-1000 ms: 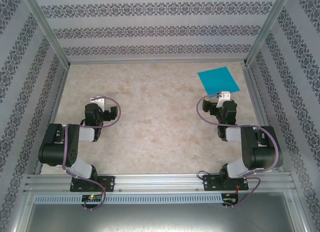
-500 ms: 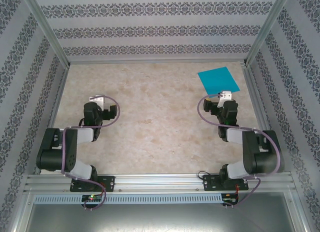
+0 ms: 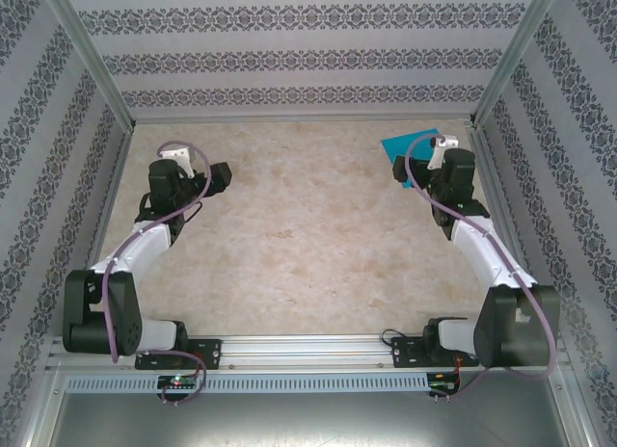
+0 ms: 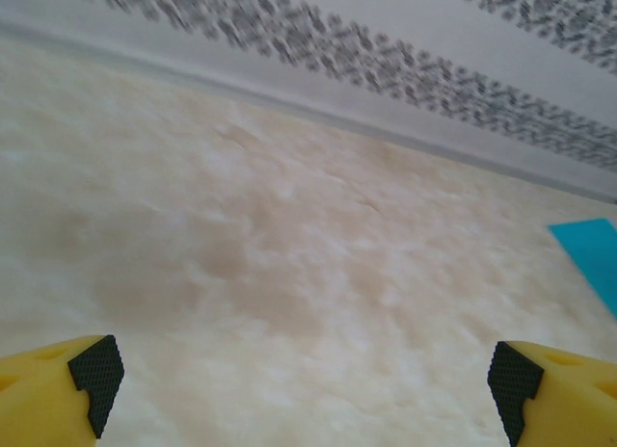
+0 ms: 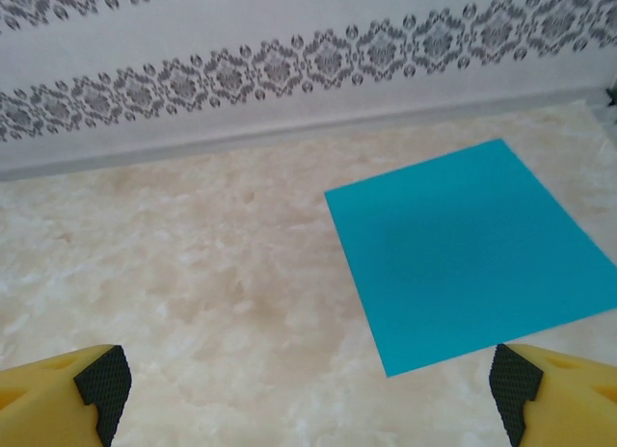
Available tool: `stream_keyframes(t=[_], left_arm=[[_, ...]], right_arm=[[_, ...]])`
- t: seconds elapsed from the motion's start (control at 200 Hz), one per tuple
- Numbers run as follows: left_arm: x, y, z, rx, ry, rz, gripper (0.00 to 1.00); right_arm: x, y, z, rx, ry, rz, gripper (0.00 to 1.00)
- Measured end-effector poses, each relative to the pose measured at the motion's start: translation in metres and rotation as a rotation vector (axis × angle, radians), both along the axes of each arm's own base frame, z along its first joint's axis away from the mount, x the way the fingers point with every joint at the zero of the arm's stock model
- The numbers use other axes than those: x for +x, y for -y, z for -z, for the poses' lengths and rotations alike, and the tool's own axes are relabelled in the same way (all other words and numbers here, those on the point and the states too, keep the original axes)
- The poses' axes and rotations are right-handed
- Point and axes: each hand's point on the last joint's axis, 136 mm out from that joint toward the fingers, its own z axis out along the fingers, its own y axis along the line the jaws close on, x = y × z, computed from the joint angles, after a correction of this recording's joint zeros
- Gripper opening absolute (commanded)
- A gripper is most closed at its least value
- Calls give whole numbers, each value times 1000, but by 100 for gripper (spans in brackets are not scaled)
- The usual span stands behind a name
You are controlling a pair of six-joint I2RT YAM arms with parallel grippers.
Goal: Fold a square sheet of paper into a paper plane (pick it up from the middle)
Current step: Move the square sheet of paper to the center of the table.
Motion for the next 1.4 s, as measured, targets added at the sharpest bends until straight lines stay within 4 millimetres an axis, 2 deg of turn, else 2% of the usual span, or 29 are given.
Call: stream_keyframes(t=[0.18,0.395,0.554,0.759,0.909,1.024,1.154,1.404], left_arm=[[4,46,12,-174,-118,115,100],[5,103,23,-287,-213,227,100],[7,132,35,-326,-273,272,100],[13,171,34,-345,-292,341,100],[16,186,34,-351,-299,362,100],[17,187,41,-350,-314,361,100],[16,189,44,-348,-321,363,100],[15,189,46,-345,-331,362,100]], right_arm=[[15,8,21,6,-161,17,97],[47,37,46,60,-309,82,97],[75,48,69,101,-402,116,98],[105,56,107,137,-527,153,97],[113,64,126,113,-602,186,98],[126,72,133,78,-628,212,98],[132,80,142,29,-666,227,98],[138,81,161,-23,-735,201,97]])
